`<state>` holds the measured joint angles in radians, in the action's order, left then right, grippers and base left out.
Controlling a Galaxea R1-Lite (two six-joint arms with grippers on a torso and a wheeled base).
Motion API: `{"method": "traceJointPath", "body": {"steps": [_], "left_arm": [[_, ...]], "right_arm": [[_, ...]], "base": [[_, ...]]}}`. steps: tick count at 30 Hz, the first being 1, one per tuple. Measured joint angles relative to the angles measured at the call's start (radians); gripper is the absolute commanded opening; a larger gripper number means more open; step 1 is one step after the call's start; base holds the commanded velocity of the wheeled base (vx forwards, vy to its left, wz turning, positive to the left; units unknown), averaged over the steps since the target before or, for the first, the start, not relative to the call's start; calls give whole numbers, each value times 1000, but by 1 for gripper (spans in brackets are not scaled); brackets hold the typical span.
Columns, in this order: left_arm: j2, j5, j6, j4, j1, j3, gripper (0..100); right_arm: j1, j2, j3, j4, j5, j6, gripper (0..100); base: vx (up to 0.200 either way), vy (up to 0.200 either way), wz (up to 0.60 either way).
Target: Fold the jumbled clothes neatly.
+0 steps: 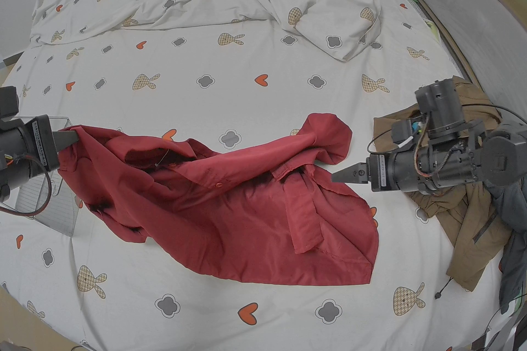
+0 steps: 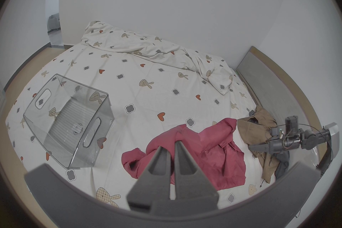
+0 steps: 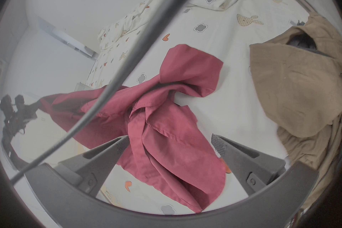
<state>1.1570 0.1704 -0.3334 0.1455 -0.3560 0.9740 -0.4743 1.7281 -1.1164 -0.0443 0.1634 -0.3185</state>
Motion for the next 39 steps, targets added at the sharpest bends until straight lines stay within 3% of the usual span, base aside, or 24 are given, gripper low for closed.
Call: {"method": "traceJointPath", "body": {"steps": [9, 12, 16, 26, 32, 39], "left_arm": [[23, -2, 1, -20, 0, -20, 0], [46, -23, 1, -57, -2, -41, 0], [80, -110, 1, -124, -2, -85, 0], [125, -222, 1, -189, 4, -147, 0], [137, -241, 2, -200, 7, -162, 0], [141, -241, 3, -200, 8, -164, 0]], "right_arm": [[26, -271, 314, 5, 56, 112, 100], [40, -334, 447, 22, 127, 152, 100], [82, -357, 569, 105, 247, 198, 100], [229, -117, 714, 457, 452, 312, 100], [265, 16, 746, 556, 489, 336, 100], [240, 77, 738, 568, 515, 336, 100]], "base": [[0, 0, 0], [0, 0, 0], [0, 0, 0], [0, 0, 0], [0, 0, 0], [0, 0, 0]]}}
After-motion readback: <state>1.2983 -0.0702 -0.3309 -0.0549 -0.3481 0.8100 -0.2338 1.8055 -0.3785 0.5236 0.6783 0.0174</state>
